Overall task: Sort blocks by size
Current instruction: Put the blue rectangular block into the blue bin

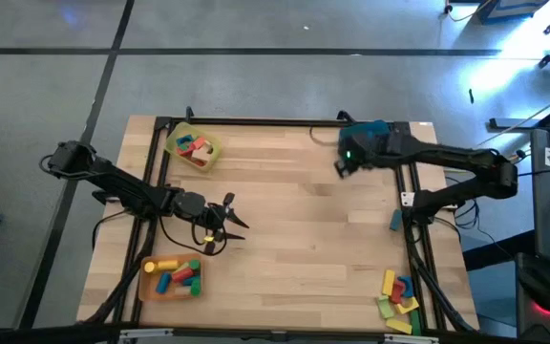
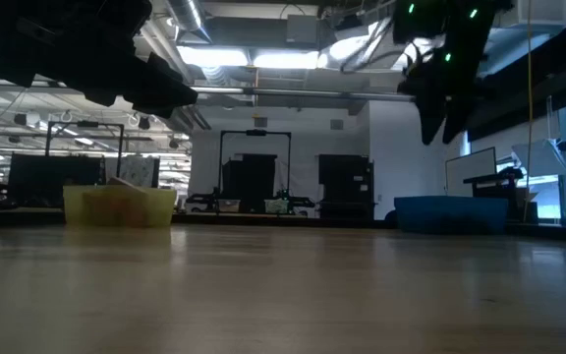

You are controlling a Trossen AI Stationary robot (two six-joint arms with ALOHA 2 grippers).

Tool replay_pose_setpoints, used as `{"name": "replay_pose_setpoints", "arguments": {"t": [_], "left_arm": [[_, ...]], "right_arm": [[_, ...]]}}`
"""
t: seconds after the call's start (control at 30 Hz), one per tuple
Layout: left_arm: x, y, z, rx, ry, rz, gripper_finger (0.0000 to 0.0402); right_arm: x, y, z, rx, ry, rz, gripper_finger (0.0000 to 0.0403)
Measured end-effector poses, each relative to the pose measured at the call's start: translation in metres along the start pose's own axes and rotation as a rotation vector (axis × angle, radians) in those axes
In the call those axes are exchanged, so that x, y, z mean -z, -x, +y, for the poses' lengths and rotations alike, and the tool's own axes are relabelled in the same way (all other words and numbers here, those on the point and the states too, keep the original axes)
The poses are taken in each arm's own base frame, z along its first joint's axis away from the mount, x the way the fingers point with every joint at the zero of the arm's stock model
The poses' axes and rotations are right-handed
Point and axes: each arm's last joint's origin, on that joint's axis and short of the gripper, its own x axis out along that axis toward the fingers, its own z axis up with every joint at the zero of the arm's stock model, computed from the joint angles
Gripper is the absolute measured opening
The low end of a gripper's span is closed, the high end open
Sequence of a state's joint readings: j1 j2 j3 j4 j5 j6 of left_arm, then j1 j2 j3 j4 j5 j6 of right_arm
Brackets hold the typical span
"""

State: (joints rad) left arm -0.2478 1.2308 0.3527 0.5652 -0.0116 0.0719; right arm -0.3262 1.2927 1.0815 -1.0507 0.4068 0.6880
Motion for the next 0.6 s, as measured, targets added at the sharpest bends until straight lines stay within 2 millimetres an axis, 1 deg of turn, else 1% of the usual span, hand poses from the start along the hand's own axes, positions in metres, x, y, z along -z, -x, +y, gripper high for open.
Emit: {"name": "replay_pose_setpoints", "arguments": {"t": [0.17,0.27,0.47,0.6], "left_arm": [[0.0,0.0,0.0,0.0,0.015,0.0,0.0143],[0.0,0.0,0.0,0.0,0.016,0.0,0.0143],[0.0,0.0,0.0,0.0,0.016,0.0,0.0143],[0.0,0.0,0.0,0.0,0.016,0.0,0.0143]], "right_arm": [[0.036,0.023,0.027,-0.127,0.034,0.095,0.0208],[0.058,0.034,0.036,-0.156,0.001,0.18,0.0193],[0.098,0.052,0.042,-0.128,-0.052,0.361,0.0159],[0.126,0.054,0.043,-0.087,-0.082,0.468,0.0128]]}}
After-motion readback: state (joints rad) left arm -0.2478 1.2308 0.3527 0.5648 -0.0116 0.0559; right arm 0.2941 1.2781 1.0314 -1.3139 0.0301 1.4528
